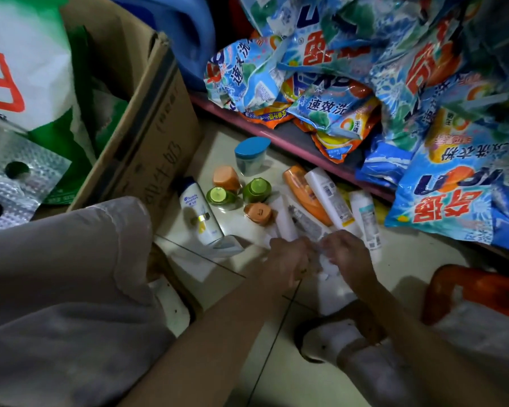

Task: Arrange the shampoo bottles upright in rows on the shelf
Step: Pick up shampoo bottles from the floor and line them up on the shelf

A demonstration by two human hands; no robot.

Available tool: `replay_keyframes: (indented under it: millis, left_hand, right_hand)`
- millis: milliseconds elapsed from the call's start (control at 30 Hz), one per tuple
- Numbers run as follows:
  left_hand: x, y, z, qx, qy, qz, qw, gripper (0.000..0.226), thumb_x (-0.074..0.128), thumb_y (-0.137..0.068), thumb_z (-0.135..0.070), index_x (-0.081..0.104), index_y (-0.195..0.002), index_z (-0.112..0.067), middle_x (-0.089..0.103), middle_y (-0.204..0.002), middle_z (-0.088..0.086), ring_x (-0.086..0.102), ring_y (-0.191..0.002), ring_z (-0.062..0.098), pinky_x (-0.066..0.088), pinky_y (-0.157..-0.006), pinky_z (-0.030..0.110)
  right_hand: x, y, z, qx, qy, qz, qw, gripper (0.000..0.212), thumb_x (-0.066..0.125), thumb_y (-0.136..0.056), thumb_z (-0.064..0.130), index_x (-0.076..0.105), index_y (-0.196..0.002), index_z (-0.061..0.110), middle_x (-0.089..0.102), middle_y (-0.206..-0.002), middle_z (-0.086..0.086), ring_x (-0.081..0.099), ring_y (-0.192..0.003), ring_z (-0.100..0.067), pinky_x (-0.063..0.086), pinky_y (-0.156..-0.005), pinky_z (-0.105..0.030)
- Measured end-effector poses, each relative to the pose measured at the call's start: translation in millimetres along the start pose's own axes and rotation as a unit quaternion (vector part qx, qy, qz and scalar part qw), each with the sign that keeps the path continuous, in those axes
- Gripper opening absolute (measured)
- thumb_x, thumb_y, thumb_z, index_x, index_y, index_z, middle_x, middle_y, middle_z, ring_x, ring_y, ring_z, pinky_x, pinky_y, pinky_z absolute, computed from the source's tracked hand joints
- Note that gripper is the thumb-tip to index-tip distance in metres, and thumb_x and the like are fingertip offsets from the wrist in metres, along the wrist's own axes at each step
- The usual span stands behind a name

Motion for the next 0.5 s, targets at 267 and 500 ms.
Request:
replay_keyframes:
  millis: [267, 500]
  left_hand:
    - [-19, 14, 7, -0.08, 0.001, 0.139, 0.987, 0.014, 0.069, -0.069, -0.014, 0.065, -0.081, -0.008, 0.068, -0.079, 0.013, 0.063, -0.073, 0.02, 0.053, -0.081, 0.036]
    - [-48, 39, 8, -0.11, 0.0, 0.163, 0.98, 0.015, 0.061, -0.084, -0.01, 0.064, -0.069, -0.01, 0.064, -0.053, 0.002, 0.059, -0.042, 0.01, 0.049, -0.046, 0.017]
  right_hand:
    - [40, -8, -31, -0.13, 0.538, 0.009, 0.833, 0.065, 0.06, -0.084, 0.042, 0.029, -0.135, 0.016, 0.042, -0.132, -0.006, 0.053, -0.113, -0.023, 0.051, -0.083, -0.035]
    - [31, 10, -27, -0.017, 0.268, 0.169, 0.948, 0.058, 0.057, -0.083, 0.057, 0.047, -0.134, 0.03, 0.062, -0.12, -0.003, 0.064, -0.101, -0.022, 0.054, -0.076, -0.03]
Point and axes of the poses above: each hand's wrist, its own y-axis away from the middle knuckle, its own x-axis out of the palm, z = x × y, the point moved 5 cm from there along -y, towards the middle knuckle
